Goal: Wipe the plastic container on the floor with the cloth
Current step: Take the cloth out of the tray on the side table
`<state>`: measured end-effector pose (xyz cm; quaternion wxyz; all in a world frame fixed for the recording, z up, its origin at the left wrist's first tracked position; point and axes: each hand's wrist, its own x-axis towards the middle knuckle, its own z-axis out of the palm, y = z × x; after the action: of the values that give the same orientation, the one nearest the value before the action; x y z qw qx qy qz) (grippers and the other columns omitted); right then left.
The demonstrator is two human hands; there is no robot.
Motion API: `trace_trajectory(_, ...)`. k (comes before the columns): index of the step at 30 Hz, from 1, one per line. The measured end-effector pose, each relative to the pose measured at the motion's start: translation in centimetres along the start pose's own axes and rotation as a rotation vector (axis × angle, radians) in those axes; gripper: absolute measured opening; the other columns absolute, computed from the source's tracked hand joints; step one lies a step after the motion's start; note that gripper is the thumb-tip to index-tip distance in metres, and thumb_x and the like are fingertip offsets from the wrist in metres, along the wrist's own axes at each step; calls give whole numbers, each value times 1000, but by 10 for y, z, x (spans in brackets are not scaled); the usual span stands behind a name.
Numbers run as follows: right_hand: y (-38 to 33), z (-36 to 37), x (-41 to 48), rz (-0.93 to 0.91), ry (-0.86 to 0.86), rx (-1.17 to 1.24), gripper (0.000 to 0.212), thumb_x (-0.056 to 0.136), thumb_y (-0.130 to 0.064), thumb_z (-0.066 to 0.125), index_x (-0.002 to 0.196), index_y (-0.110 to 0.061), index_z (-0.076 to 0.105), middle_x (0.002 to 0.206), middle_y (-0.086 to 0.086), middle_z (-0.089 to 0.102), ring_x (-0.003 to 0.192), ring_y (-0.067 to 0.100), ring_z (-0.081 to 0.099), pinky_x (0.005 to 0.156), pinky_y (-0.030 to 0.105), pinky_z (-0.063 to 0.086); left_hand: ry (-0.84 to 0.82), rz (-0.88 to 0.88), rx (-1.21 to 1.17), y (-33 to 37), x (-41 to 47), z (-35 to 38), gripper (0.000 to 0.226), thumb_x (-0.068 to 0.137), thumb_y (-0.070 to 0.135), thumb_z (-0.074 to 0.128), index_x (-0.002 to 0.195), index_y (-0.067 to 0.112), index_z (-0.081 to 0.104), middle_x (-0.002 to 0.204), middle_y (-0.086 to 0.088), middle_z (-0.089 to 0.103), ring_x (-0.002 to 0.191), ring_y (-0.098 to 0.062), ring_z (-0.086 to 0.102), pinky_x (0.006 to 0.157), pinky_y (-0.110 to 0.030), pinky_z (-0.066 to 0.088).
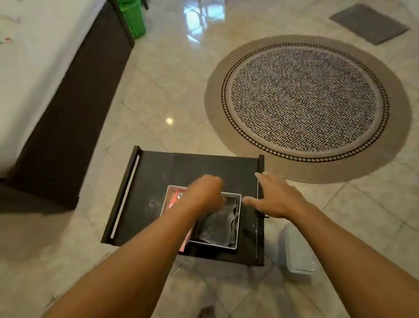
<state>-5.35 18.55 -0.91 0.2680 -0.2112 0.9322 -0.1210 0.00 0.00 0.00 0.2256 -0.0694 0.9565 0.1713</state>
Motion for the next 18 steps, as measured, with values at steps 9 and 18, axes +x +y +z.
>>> trace_trajectory(9,27,110,46,-124,-23,37,95,86,-61,60,157,-20,13,166,2,10,152,21,10,119,46,27,113,-133,45,-21,45,121,35,87,27,66,115,10,57,124,-12,49,105,-25,51,78,-29,42)
trace_trajectory(18,31,150,72,-222,78,55,91,85,-56,64,156,-21,19,164,3,19,150,22,20,116,48,32,211,-198,173,-27,65,160,32,86,20,68,111,8,53,109,-11,52,95,-20,49,77,-28,44)
